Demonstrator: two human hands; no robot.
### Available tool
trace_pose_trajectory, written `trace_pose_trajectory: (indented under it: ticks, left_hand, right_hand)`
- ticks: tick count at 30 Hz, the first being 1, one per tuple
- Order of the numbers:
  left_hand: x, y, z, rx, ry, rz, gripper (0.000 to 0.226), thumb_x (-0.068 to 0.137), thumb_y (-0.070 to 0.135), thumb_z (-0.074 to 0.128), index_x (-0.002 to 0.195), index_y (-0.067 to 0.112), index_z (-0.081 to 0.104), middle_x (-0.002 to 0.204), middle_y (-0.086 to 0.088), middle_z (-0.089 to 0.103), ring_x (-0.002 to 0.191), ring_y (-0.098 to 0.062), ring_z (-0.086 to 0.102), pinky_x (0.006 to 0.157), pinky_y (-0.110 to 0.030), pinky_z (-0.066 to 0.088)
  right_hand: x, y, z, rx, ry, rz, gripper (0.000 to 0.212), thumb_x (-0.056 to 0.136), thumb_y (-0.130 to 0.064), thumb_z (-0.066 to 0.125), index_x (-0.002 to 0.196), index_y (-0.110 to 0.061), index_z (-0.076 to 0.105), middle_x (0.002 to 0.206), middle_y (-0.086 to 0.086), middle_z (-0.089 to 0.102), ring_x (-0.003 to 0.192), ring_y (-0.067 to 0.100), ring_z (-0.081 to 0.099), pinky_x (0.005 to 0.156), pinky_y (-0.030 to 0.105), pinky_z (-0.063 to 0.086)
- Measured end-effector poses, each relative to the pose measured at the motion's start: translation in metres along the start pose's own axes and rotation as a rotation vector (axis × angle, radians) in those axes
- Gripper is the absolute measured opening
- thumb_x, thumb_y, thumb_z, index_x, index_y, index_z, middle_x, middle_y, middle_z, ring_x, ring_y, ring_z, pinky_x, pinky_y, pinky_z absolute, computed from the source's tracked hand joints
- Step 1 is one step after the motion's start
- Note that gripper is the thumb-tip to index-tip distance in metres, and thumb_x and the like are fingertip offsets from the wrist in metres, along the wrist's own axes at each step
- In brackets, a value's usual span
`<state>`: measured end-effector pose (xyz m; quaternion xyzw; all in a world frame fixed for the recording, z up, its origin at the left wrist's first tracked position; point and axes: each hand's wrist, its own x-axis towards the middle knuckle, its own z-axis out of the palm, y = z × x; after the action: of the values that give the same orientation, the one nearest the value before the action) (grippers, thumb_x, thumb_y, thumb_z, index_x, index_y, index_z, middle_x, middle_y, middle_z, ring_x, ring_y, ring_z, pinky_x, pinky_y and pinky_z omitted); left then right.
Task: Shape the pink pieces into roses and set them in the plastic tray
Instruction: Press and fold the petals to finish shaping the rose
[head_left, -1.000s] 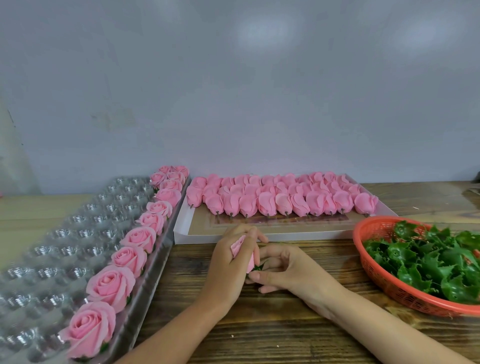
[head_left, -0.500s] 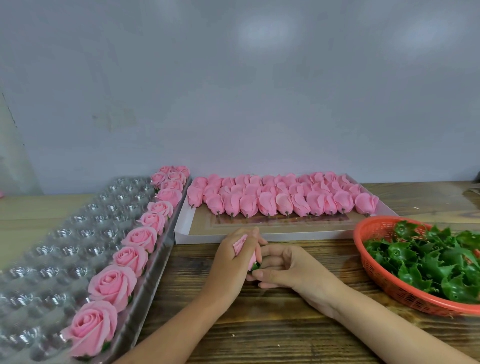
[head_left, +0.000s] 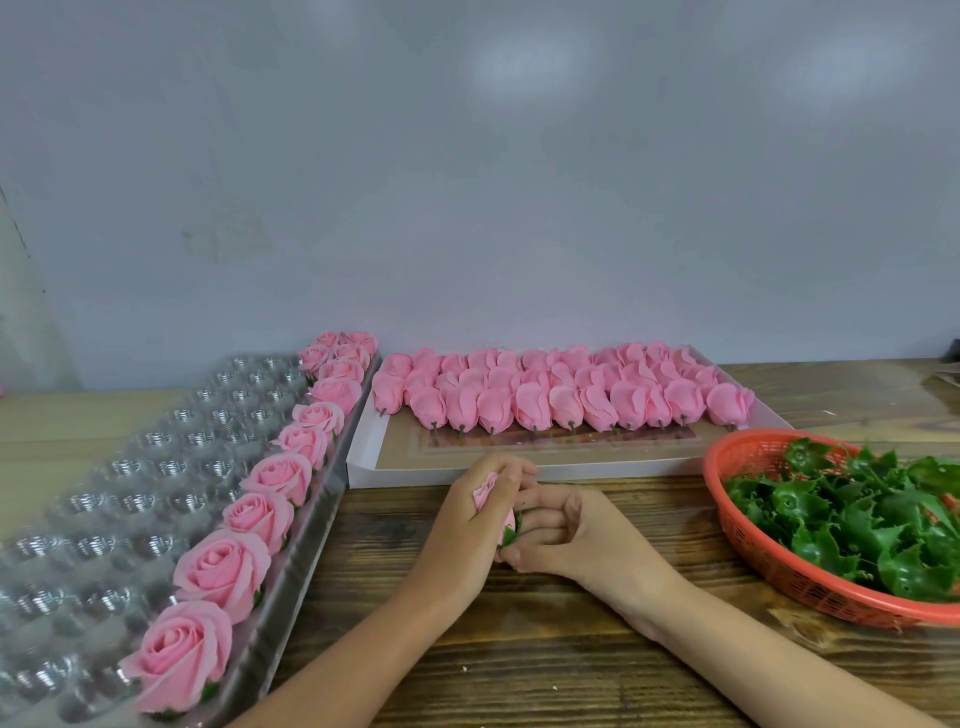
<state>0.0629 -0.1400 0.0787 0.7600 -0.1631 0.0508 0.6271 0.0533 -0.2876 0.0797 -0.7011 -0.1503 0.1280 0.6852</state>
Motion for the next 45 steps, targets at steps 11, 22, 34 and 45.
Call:
trace_pose_trajectory:
  ticks: [11, 22, 34, 45]
  left_hand:
    - [-0.003, -0.001, 0.0, 0.017, -0.094, -0.067, 0.024, 0.097, 0.037, 0.045, 0.097, 0.026, 0.067, 0.086, 0.014, 0.068, 0.089, 0.001, 0.062, 0.075, -0.009, 0.044]
    - [-0.003, 0.0, -0.003, -0.099, -0.042, -0.086, 0.044, 0.085, 0.059, 0.038, 0.087, 0.032, 0.072, 0.081, 0.009, 0.071, 0.08, -0.001, 0.065, 0.067, -0.005, 0.043]
    - [0.004, -0.004, -0.004, -0.214, 0.06, -0.112, 0.055, 0.085, 0.062, 0.026, 0.082, 0.036, 0.075, 0.089, 0.001, 0.074, 0.092, -0.012, 0.068, 0.082, -0.025, 0.051]
    - [-0.002, -0.004, -0.002, 0.034, -0.182, -0.05, 0.053, 0.078, 0.002, 0.051, 0.115, 0.04, 0.054, 0.106, 0.013, 0.069, 0.098, -0.006, 0.065, 0.079, -0.016, 0.05]
  right_hand:
    - [-0.002, 0.004, 0.009, -0.244, 0.095, -0.164, 0.031, 0.081, -0.001, 0.078, 0.107, -0.015, 0.07, 0.085, 0.006, 0.072, 0.061, 0.009, 0.064, 0.062, 0.021, 0.053]
    - [-0.005, 0.004, 0.013, -0.431, 0.111, -0.3, 0.026, 0.082, -0.009, 0.078, 0.103, -0.023, 0.071, 0.087, -0.021, 0.068, 0.069, 0.001, 0.057, 0.065, 0.009, 0.041]
    - [-0.002, 0.007, 0.011, -0.327, 0.205, -0.239, 0.028, 0.085, -0.009, 0.076, 0.11, -0.02, 0.068, 0.094, -0.01, 0.067, 0.07, 0.009, 0.057, 0.065, 0.03, 0.057]
    - [0.001, 0.009, 0.006, -0.121, 0.316, -0.211, 0.027, 0.088, -0.008, 0.071, 0.112, -0.017, 0.062, 0.092, -0.009, 0.07, 0.073, 0.006, 0.062, 0.063, 0.023, 0.053]
